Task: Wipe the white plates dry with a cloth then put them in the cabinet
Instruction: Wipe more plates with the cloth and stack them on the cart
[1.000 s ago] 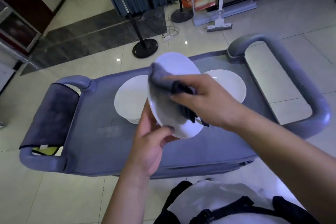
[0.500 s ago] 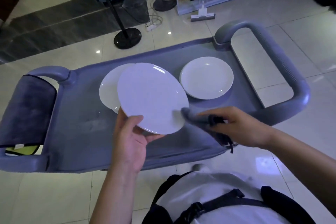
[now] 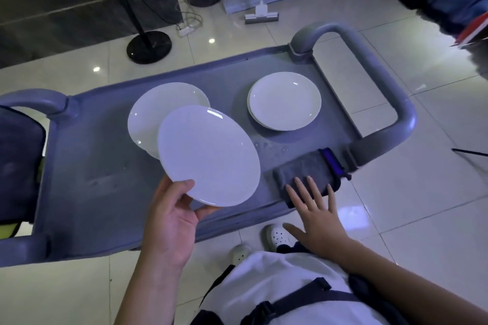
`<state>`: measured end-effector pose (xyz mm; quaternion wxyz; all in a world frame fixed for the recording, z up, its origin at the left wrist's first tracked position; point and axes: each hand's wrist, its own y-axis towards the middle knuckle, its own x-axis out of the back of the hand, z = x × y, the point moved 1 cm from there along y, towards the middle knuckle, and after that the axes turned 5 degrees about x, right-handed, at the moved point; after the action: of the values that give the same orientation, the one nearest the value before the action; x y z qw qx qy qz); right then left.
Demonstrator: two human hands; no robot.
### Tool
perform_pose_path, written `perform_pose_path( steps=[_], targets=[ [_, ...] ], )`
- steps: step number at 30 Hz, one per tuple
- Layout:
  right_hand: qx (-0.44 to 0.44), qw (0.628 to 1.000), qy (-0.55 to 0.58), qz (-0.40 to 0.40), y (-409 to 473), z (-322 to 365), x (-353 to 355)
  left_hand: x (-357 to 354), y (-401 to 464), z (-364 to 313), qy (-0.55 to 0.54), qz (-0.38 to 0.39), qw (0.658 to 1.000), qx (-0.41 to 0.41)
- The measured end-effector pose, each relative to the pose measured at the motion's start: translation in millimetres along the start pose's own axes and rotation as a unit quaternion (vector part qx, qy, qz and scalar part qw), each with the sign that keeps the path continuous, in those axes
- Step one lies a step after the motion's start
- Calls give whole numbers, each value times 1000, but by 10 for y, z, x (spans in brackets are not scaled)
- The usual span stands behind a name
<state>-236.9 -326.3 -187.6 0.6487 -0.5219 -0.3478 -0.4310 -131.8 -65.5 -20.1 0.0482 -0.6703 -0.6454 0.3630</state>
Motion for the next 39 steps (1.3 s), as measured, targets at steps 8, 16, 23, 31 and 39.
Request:
perform_pose_path(
  steps=[8,16,23,31,39],
  targets=[
    [-162,845,474,-184,-185,258,923,73,17,72,45,77,995,50],
    [-278,620,696,-232,-657,382,1514,3,185,393,82,153,978,118],
    [-324,575,724,-200,-520,67,1528,-148,464,535,137,134,971,141],
    [-317,553,742,-207,522,-557,1832,-708,1452,389,293,44,954,52],
    [-288,614,688,-259,1466,-1082,1844,-1254,2358,463,361,-16,932,12]
  ],
)
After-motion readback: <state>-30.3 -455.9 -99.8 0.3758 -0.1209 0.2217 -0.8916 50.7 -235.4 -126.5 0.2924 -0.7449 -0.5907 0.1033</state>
